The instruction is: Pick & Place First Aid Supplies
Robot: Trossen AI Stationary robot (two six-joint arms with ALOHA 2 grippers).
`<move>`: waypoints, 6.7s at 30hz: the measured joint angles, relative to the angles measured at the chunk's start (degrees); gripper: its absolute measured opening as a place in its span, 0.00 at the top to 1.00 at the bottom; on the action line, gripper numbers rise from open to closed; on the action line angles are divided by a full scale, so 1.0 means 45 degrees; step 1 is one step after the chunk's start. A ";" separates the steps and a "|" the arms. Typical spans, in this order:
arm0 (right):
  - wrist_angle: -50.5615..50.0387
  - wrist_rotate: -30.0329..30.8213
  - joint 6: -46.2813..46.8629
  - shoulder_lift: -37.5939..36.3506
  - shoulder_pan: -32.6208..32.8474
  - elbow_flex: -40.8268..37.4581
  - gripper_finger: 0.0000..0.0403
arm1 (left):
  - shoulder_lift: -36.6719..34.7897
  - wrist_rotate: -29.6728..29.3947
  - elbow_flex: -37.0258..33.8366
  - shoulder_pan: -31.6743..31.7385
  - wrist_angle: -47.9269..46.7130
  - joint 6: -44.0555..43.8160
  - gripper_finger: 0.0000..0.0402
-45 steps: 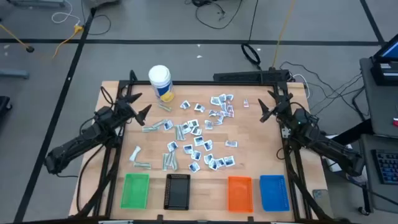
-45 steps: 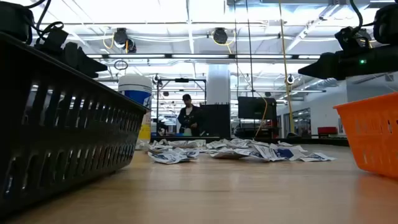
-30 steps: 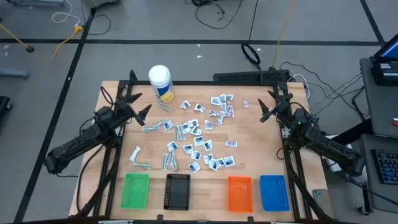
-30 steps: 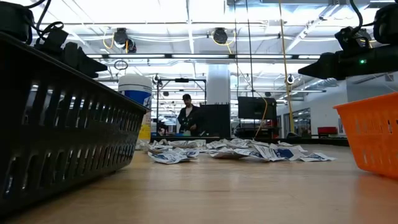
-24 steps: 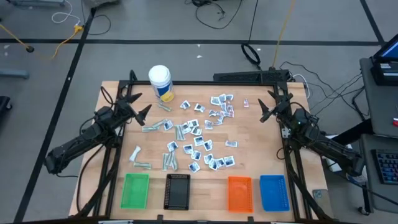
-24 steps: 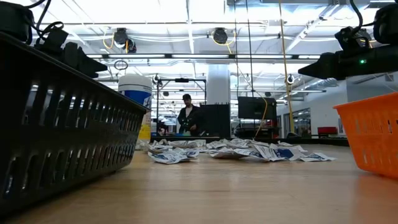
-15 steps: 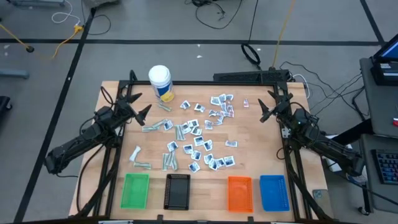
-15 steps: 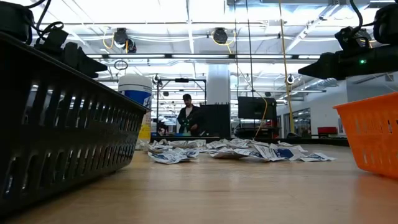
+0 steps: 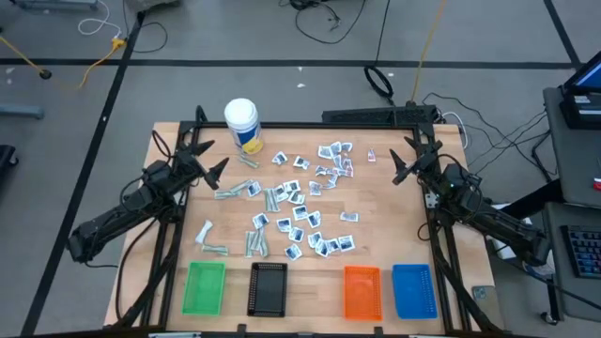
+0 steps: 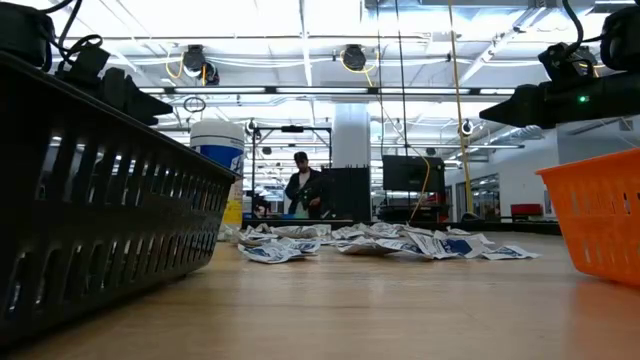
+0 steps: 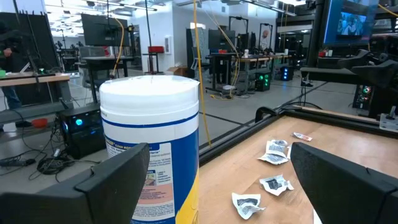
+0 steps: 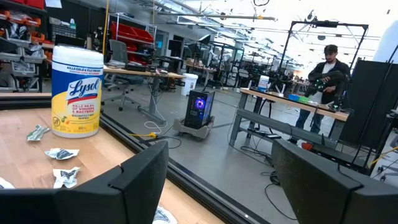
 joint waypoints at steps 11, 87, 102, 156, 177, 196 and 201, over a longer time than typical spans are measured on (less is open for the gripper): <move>-0.0005 0.0000 0.0000 0.0000 0.0000 0.0000 0.31 | 0.0000 0.0004 0.0002 -0.0003 -0.0002 0.0000 0.01; -1.9135 -0.3804 1.2432 1.3723 0.0024 1.5450 0.31 | 0.0000 -0.0001 -0.0003 0.0002 0.0005 0.0000 0.01; -1.9033 -0.4352 1.5907 1.6110 0.0743 1.5718 0.31 | 0.0000 -0.0001 -0.0001 -0.0001 0.0002 0.0000 0.01; -1.4388 -0.2507 2.0254 2.1168 1.0246 1.5674 0.31 | 0.0000 -0.0001 -0.0002 0.0002 0.0000 0.0000 0.01; -1.3695 -0.1933 1.9813 2.3246 1.0754 1.5679 0.39 | 0.0000 -0.0001 0.0001 0.0001 0.0000 0.0000 0.01; -1.3612 -0.2025 2.0297 2.3261 1.0754 1.5679 0.99 | 0.0000 -0.0001 0.0001 0.0002 0.0000 0.0000 0.01; -1.3620 -0.2011 1.9939 2.3261 1.0754 1.5679 0.99 | 0.0000 -0.0001 0.0002 0.0002 0.0000 0.0000 0.01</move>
